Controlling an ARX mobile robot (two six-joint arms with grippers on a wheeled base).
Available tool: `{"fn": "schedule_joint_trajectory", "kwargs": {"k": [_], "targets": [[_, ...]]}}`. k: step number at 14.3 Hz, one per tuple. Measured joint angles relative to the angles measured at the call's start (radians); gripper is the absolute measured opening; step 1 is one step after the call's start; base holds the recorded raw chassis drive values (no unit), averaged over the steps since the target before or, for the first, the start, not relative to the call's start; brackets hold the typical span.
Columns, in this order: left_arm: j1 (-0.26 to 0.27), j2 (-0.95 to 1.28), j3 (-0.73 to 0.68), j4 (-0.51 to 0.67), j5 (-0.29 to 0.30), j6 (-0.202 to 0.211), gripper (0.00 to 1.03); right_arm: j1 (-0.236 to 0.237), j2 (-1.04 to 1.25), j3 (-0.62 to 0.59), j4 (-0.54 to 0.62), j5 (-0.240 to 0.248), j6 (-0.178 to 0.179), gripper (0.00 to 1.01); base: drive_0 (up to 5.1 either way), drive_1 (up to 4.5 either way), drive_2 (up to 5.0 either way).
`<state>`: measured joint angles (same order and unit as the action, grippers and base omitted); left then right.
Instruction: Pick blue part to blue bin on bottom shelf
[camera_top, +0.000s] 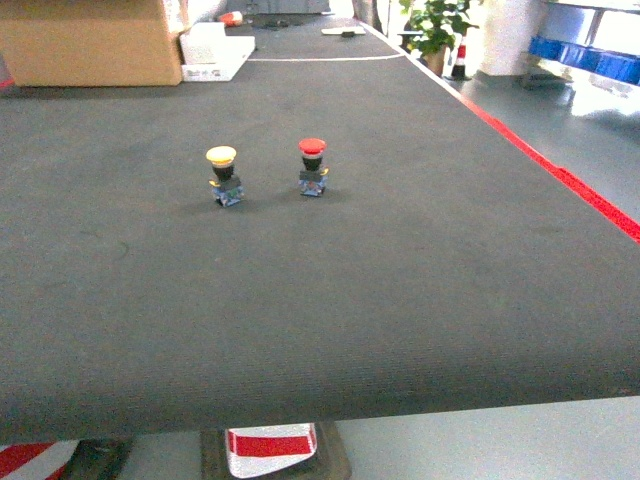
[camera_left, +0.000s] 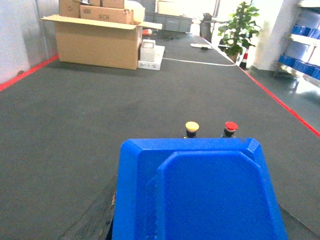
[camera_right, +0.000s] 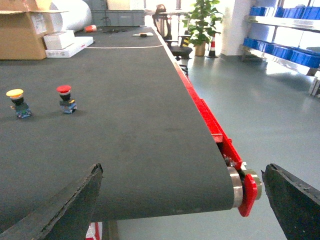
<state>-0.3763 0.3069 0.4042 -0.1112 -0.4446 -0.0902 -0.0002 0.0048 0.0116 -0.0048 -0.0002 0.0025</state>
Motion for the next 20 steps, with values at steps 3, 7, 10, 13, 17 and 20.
{"fn": "schedule_joint_trajectory", "kwargs": {"k": [3, 7, 10, 13, 17, 20], "targets": [[0.0, 0.0, 0.0, 0.0, 0.0, 0.0, 0.44, 0.0, 0.0, 0.0, 0.0, 0.0, 0.0, 0.98, -1.6, -1.58, -1.6], [0.0, 0.0, 0.0, 0.0, 0.0, 0.0, 0.44, 0.0, 0.0, 0.0, 0.0, 0.0, 0.0, 0.98, -1.6, -1.57, -1.6], [0.0, 0.001, 0.0, 0.0, 0.0, 0.0, 0.44, 0.0, 0.0, 0.0, 0.0, 0.0, 0.0, 0.98, -1.6, -1.64, -1.6], [0.0, 0.001, 0.0, 0.0, 0.0, 0.0, 0.44, 0.0, 0.0, 0.0, 0.0, 0.0, 0.0, 0.98, -1.6, -1.56, -1.6], [0.0, 0.001, 0.0, 0.0, 0.0, 0.0, 0.44, 0.0, 0.0, 0.0, 0.0, 0.0, 0.0, 0.98, -1.6, -1.64, -1.6], [0.0, 0.001, 0.0, 0.0, 0.0, 0.0, 0.44, 0.0, 0.0, 0.0, 0.0, 0.0, 0.0, 0.98, -1.6, -1.58, -1.6]]}}
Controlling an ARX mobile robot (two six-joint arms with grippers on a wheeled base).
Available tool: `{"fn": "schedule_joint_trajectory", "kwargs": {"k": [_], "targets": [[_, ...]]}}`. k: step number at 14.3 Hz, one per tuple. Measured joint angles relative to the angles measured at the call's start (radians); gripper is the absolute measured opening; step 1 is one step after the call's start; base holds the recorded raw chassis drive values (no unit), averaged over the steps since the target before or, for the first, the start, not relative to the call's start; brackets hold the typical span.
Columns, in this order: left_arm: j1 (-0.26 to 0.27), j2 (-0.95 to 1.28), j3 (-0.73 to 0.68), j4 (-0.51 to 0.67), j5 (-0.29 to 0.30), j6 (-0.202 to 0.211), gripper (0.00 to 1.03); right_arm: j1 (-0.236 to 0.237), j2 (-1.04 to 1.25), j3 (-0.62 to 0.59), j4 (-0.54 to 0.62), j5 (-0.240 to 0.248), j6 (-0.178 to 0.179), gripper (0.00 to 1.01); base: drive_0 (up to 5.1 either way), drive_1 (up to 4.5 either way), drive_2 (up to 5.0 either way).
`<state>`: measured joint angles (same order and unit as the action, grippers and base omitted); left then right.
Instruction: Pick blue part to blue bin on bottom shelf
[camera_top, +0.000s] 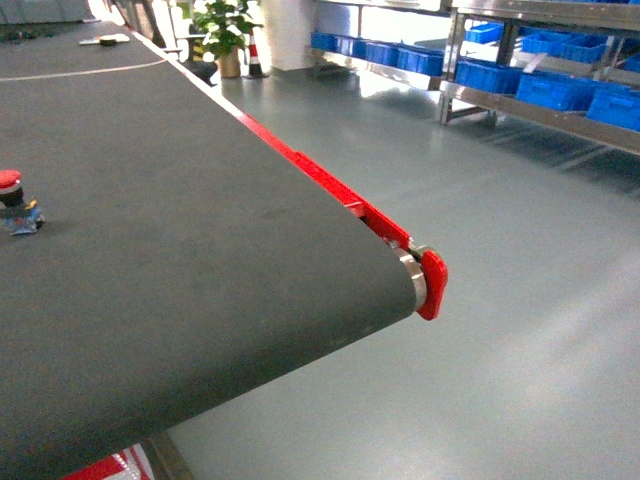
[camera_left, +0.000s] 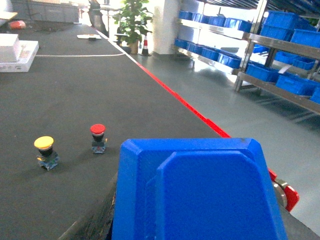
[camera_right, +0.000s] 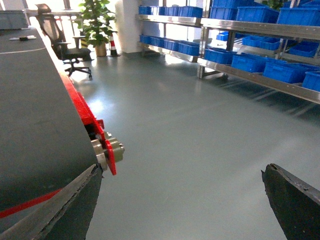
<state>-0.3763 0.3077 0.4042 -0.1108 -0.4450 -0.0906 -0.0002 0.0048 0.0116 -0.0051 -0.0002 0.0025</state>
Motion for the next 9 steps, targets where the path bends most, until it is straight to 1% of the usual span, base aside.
{"fn": "schedule_joint_trajectory", "kwargs": {"k": [9], "targets": [[0.0, 0.0, 0.0, 0.0, 0.0, 0.0, 0.44, 0.0, 0.0, 0.0, 0.0, 0.0, 0.0, 0.98, -1.6, -1.61, -1.6]]}}
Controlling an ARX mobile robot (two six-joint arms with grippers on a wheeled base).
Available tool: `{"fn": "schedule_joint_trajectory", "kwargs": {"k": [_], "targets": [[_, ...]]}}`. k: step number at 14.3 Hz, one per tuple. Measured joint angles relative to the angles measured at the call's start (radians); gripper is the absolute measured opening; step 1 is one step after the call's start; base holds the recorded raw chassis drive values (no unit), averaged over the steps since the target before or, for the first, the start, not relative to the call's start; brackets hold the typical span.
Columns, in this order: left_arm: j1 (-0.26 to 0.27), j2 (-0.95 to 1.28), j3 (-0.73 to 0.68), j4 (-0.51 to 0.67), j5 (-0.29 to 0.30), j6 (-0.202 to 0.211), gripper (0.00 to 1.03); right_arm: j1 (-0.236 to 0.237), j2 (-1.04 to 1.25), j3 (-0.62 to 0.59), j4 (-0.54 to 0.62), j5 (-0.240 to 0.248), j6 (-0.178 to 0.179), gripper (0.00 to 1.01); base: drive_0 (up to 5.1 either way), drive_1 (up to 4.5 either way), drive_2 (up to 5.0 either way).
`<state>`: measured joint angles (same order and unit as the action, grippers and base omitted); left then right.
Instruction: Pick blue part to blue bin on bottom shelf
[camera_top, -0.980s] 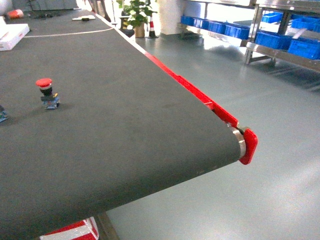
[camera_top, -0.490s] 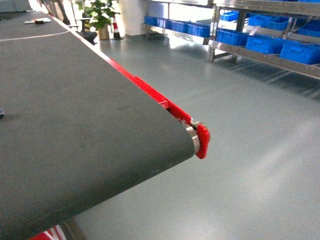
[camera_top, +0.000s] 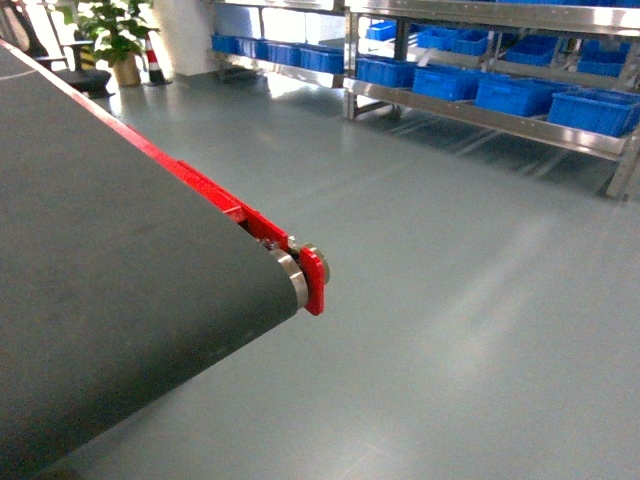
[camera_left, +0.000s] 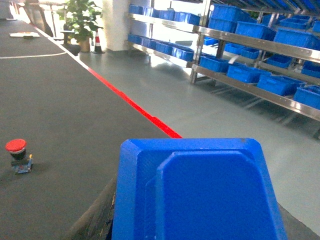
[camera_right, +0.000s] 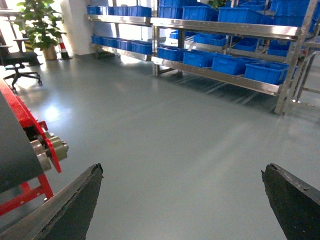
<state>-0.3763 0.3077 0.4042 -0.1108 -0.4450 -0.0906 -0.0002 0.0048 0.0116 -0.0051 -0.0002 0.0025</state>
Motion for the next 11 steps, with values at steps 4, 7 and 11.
{"fn": "schedule_joint_trajectory", "kwargs": {"k": [4, 7, 11], "targets": [[0.0, 0.0, 0.0, 0.0, 0.0, 0.0, 0.44, 0.0, 0.0, 0.0, 0.0, 0.0, 0.0, 0.98, -1.6, -1.62, -1.6], [0.0, 0.0, 0.0, 0.0, 0.0, 0.0, 0.44, 0.0, 0.0, 0.0, 0.0, 0.0, 0.0, 0.98, -1.6, -1.61, -1.6], [0.0, 0.0, 0.0, 0.0, 0.0, 0.0, 0.44, 0.0, 0.0, 0.0, 0.0, 0.0, 0.0, 0.98, -1.5, -1.54, -1.5]]}}
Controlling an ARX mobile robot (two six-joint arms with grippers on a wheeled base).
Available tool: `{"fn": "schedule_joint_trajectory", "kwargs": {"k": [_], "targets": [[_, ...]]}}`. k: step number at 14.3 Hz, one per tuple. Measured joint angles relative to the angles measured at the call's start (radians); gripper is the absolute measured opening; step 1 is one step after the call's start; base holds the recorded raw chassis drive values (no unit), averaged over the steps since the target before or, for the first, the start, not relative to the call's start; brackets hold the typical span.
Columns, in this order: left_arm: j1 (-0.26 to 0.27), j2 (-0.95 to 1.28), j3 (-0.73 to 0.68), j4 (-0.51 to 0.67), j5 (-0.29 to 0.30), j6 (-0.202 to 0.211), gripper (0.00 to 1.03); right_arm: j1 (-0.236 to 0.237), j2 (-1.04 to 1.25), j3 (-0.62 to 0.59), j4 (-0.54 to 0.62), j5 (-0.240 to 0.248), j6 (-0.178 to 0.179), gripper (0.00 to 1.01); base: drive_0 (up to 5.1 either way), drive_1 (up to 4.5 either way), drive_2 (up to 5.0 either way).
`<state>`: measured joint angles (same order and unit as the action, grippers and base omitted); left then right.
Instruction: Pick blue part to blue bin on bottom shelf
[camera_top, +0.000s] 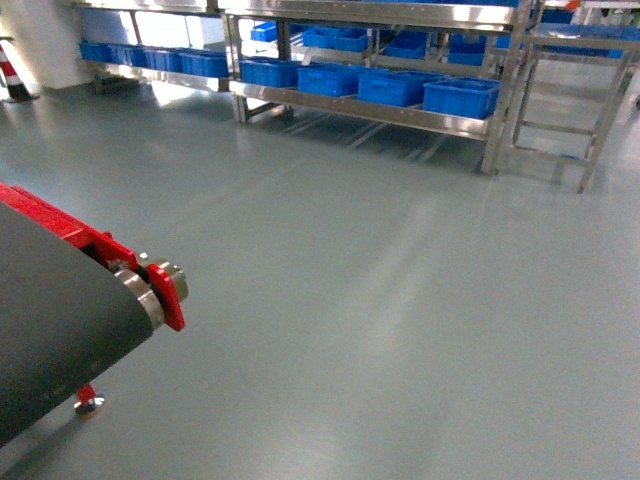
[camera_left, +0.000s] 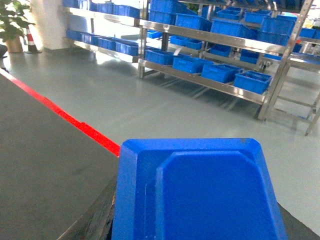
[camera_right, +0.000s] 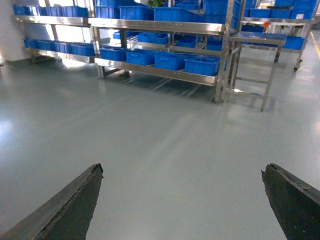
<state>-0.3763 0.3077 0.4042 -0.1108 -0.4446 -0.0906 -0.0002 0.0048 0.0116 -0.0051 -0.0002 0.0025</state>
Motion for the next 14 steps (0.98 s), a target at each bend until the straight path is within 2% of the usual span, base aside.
{"fn": "schedule_joint_trajectory", "kwargs": {"k": [14], "targets": [[0.0, 0.0, 0.0, 0.0, 0.0, 0.0, 0.44, 0.0, 0.0, 0.0, 0.0, 0.0, 0.0, 0.98, -1.6, -1.62, -1.6]]}}
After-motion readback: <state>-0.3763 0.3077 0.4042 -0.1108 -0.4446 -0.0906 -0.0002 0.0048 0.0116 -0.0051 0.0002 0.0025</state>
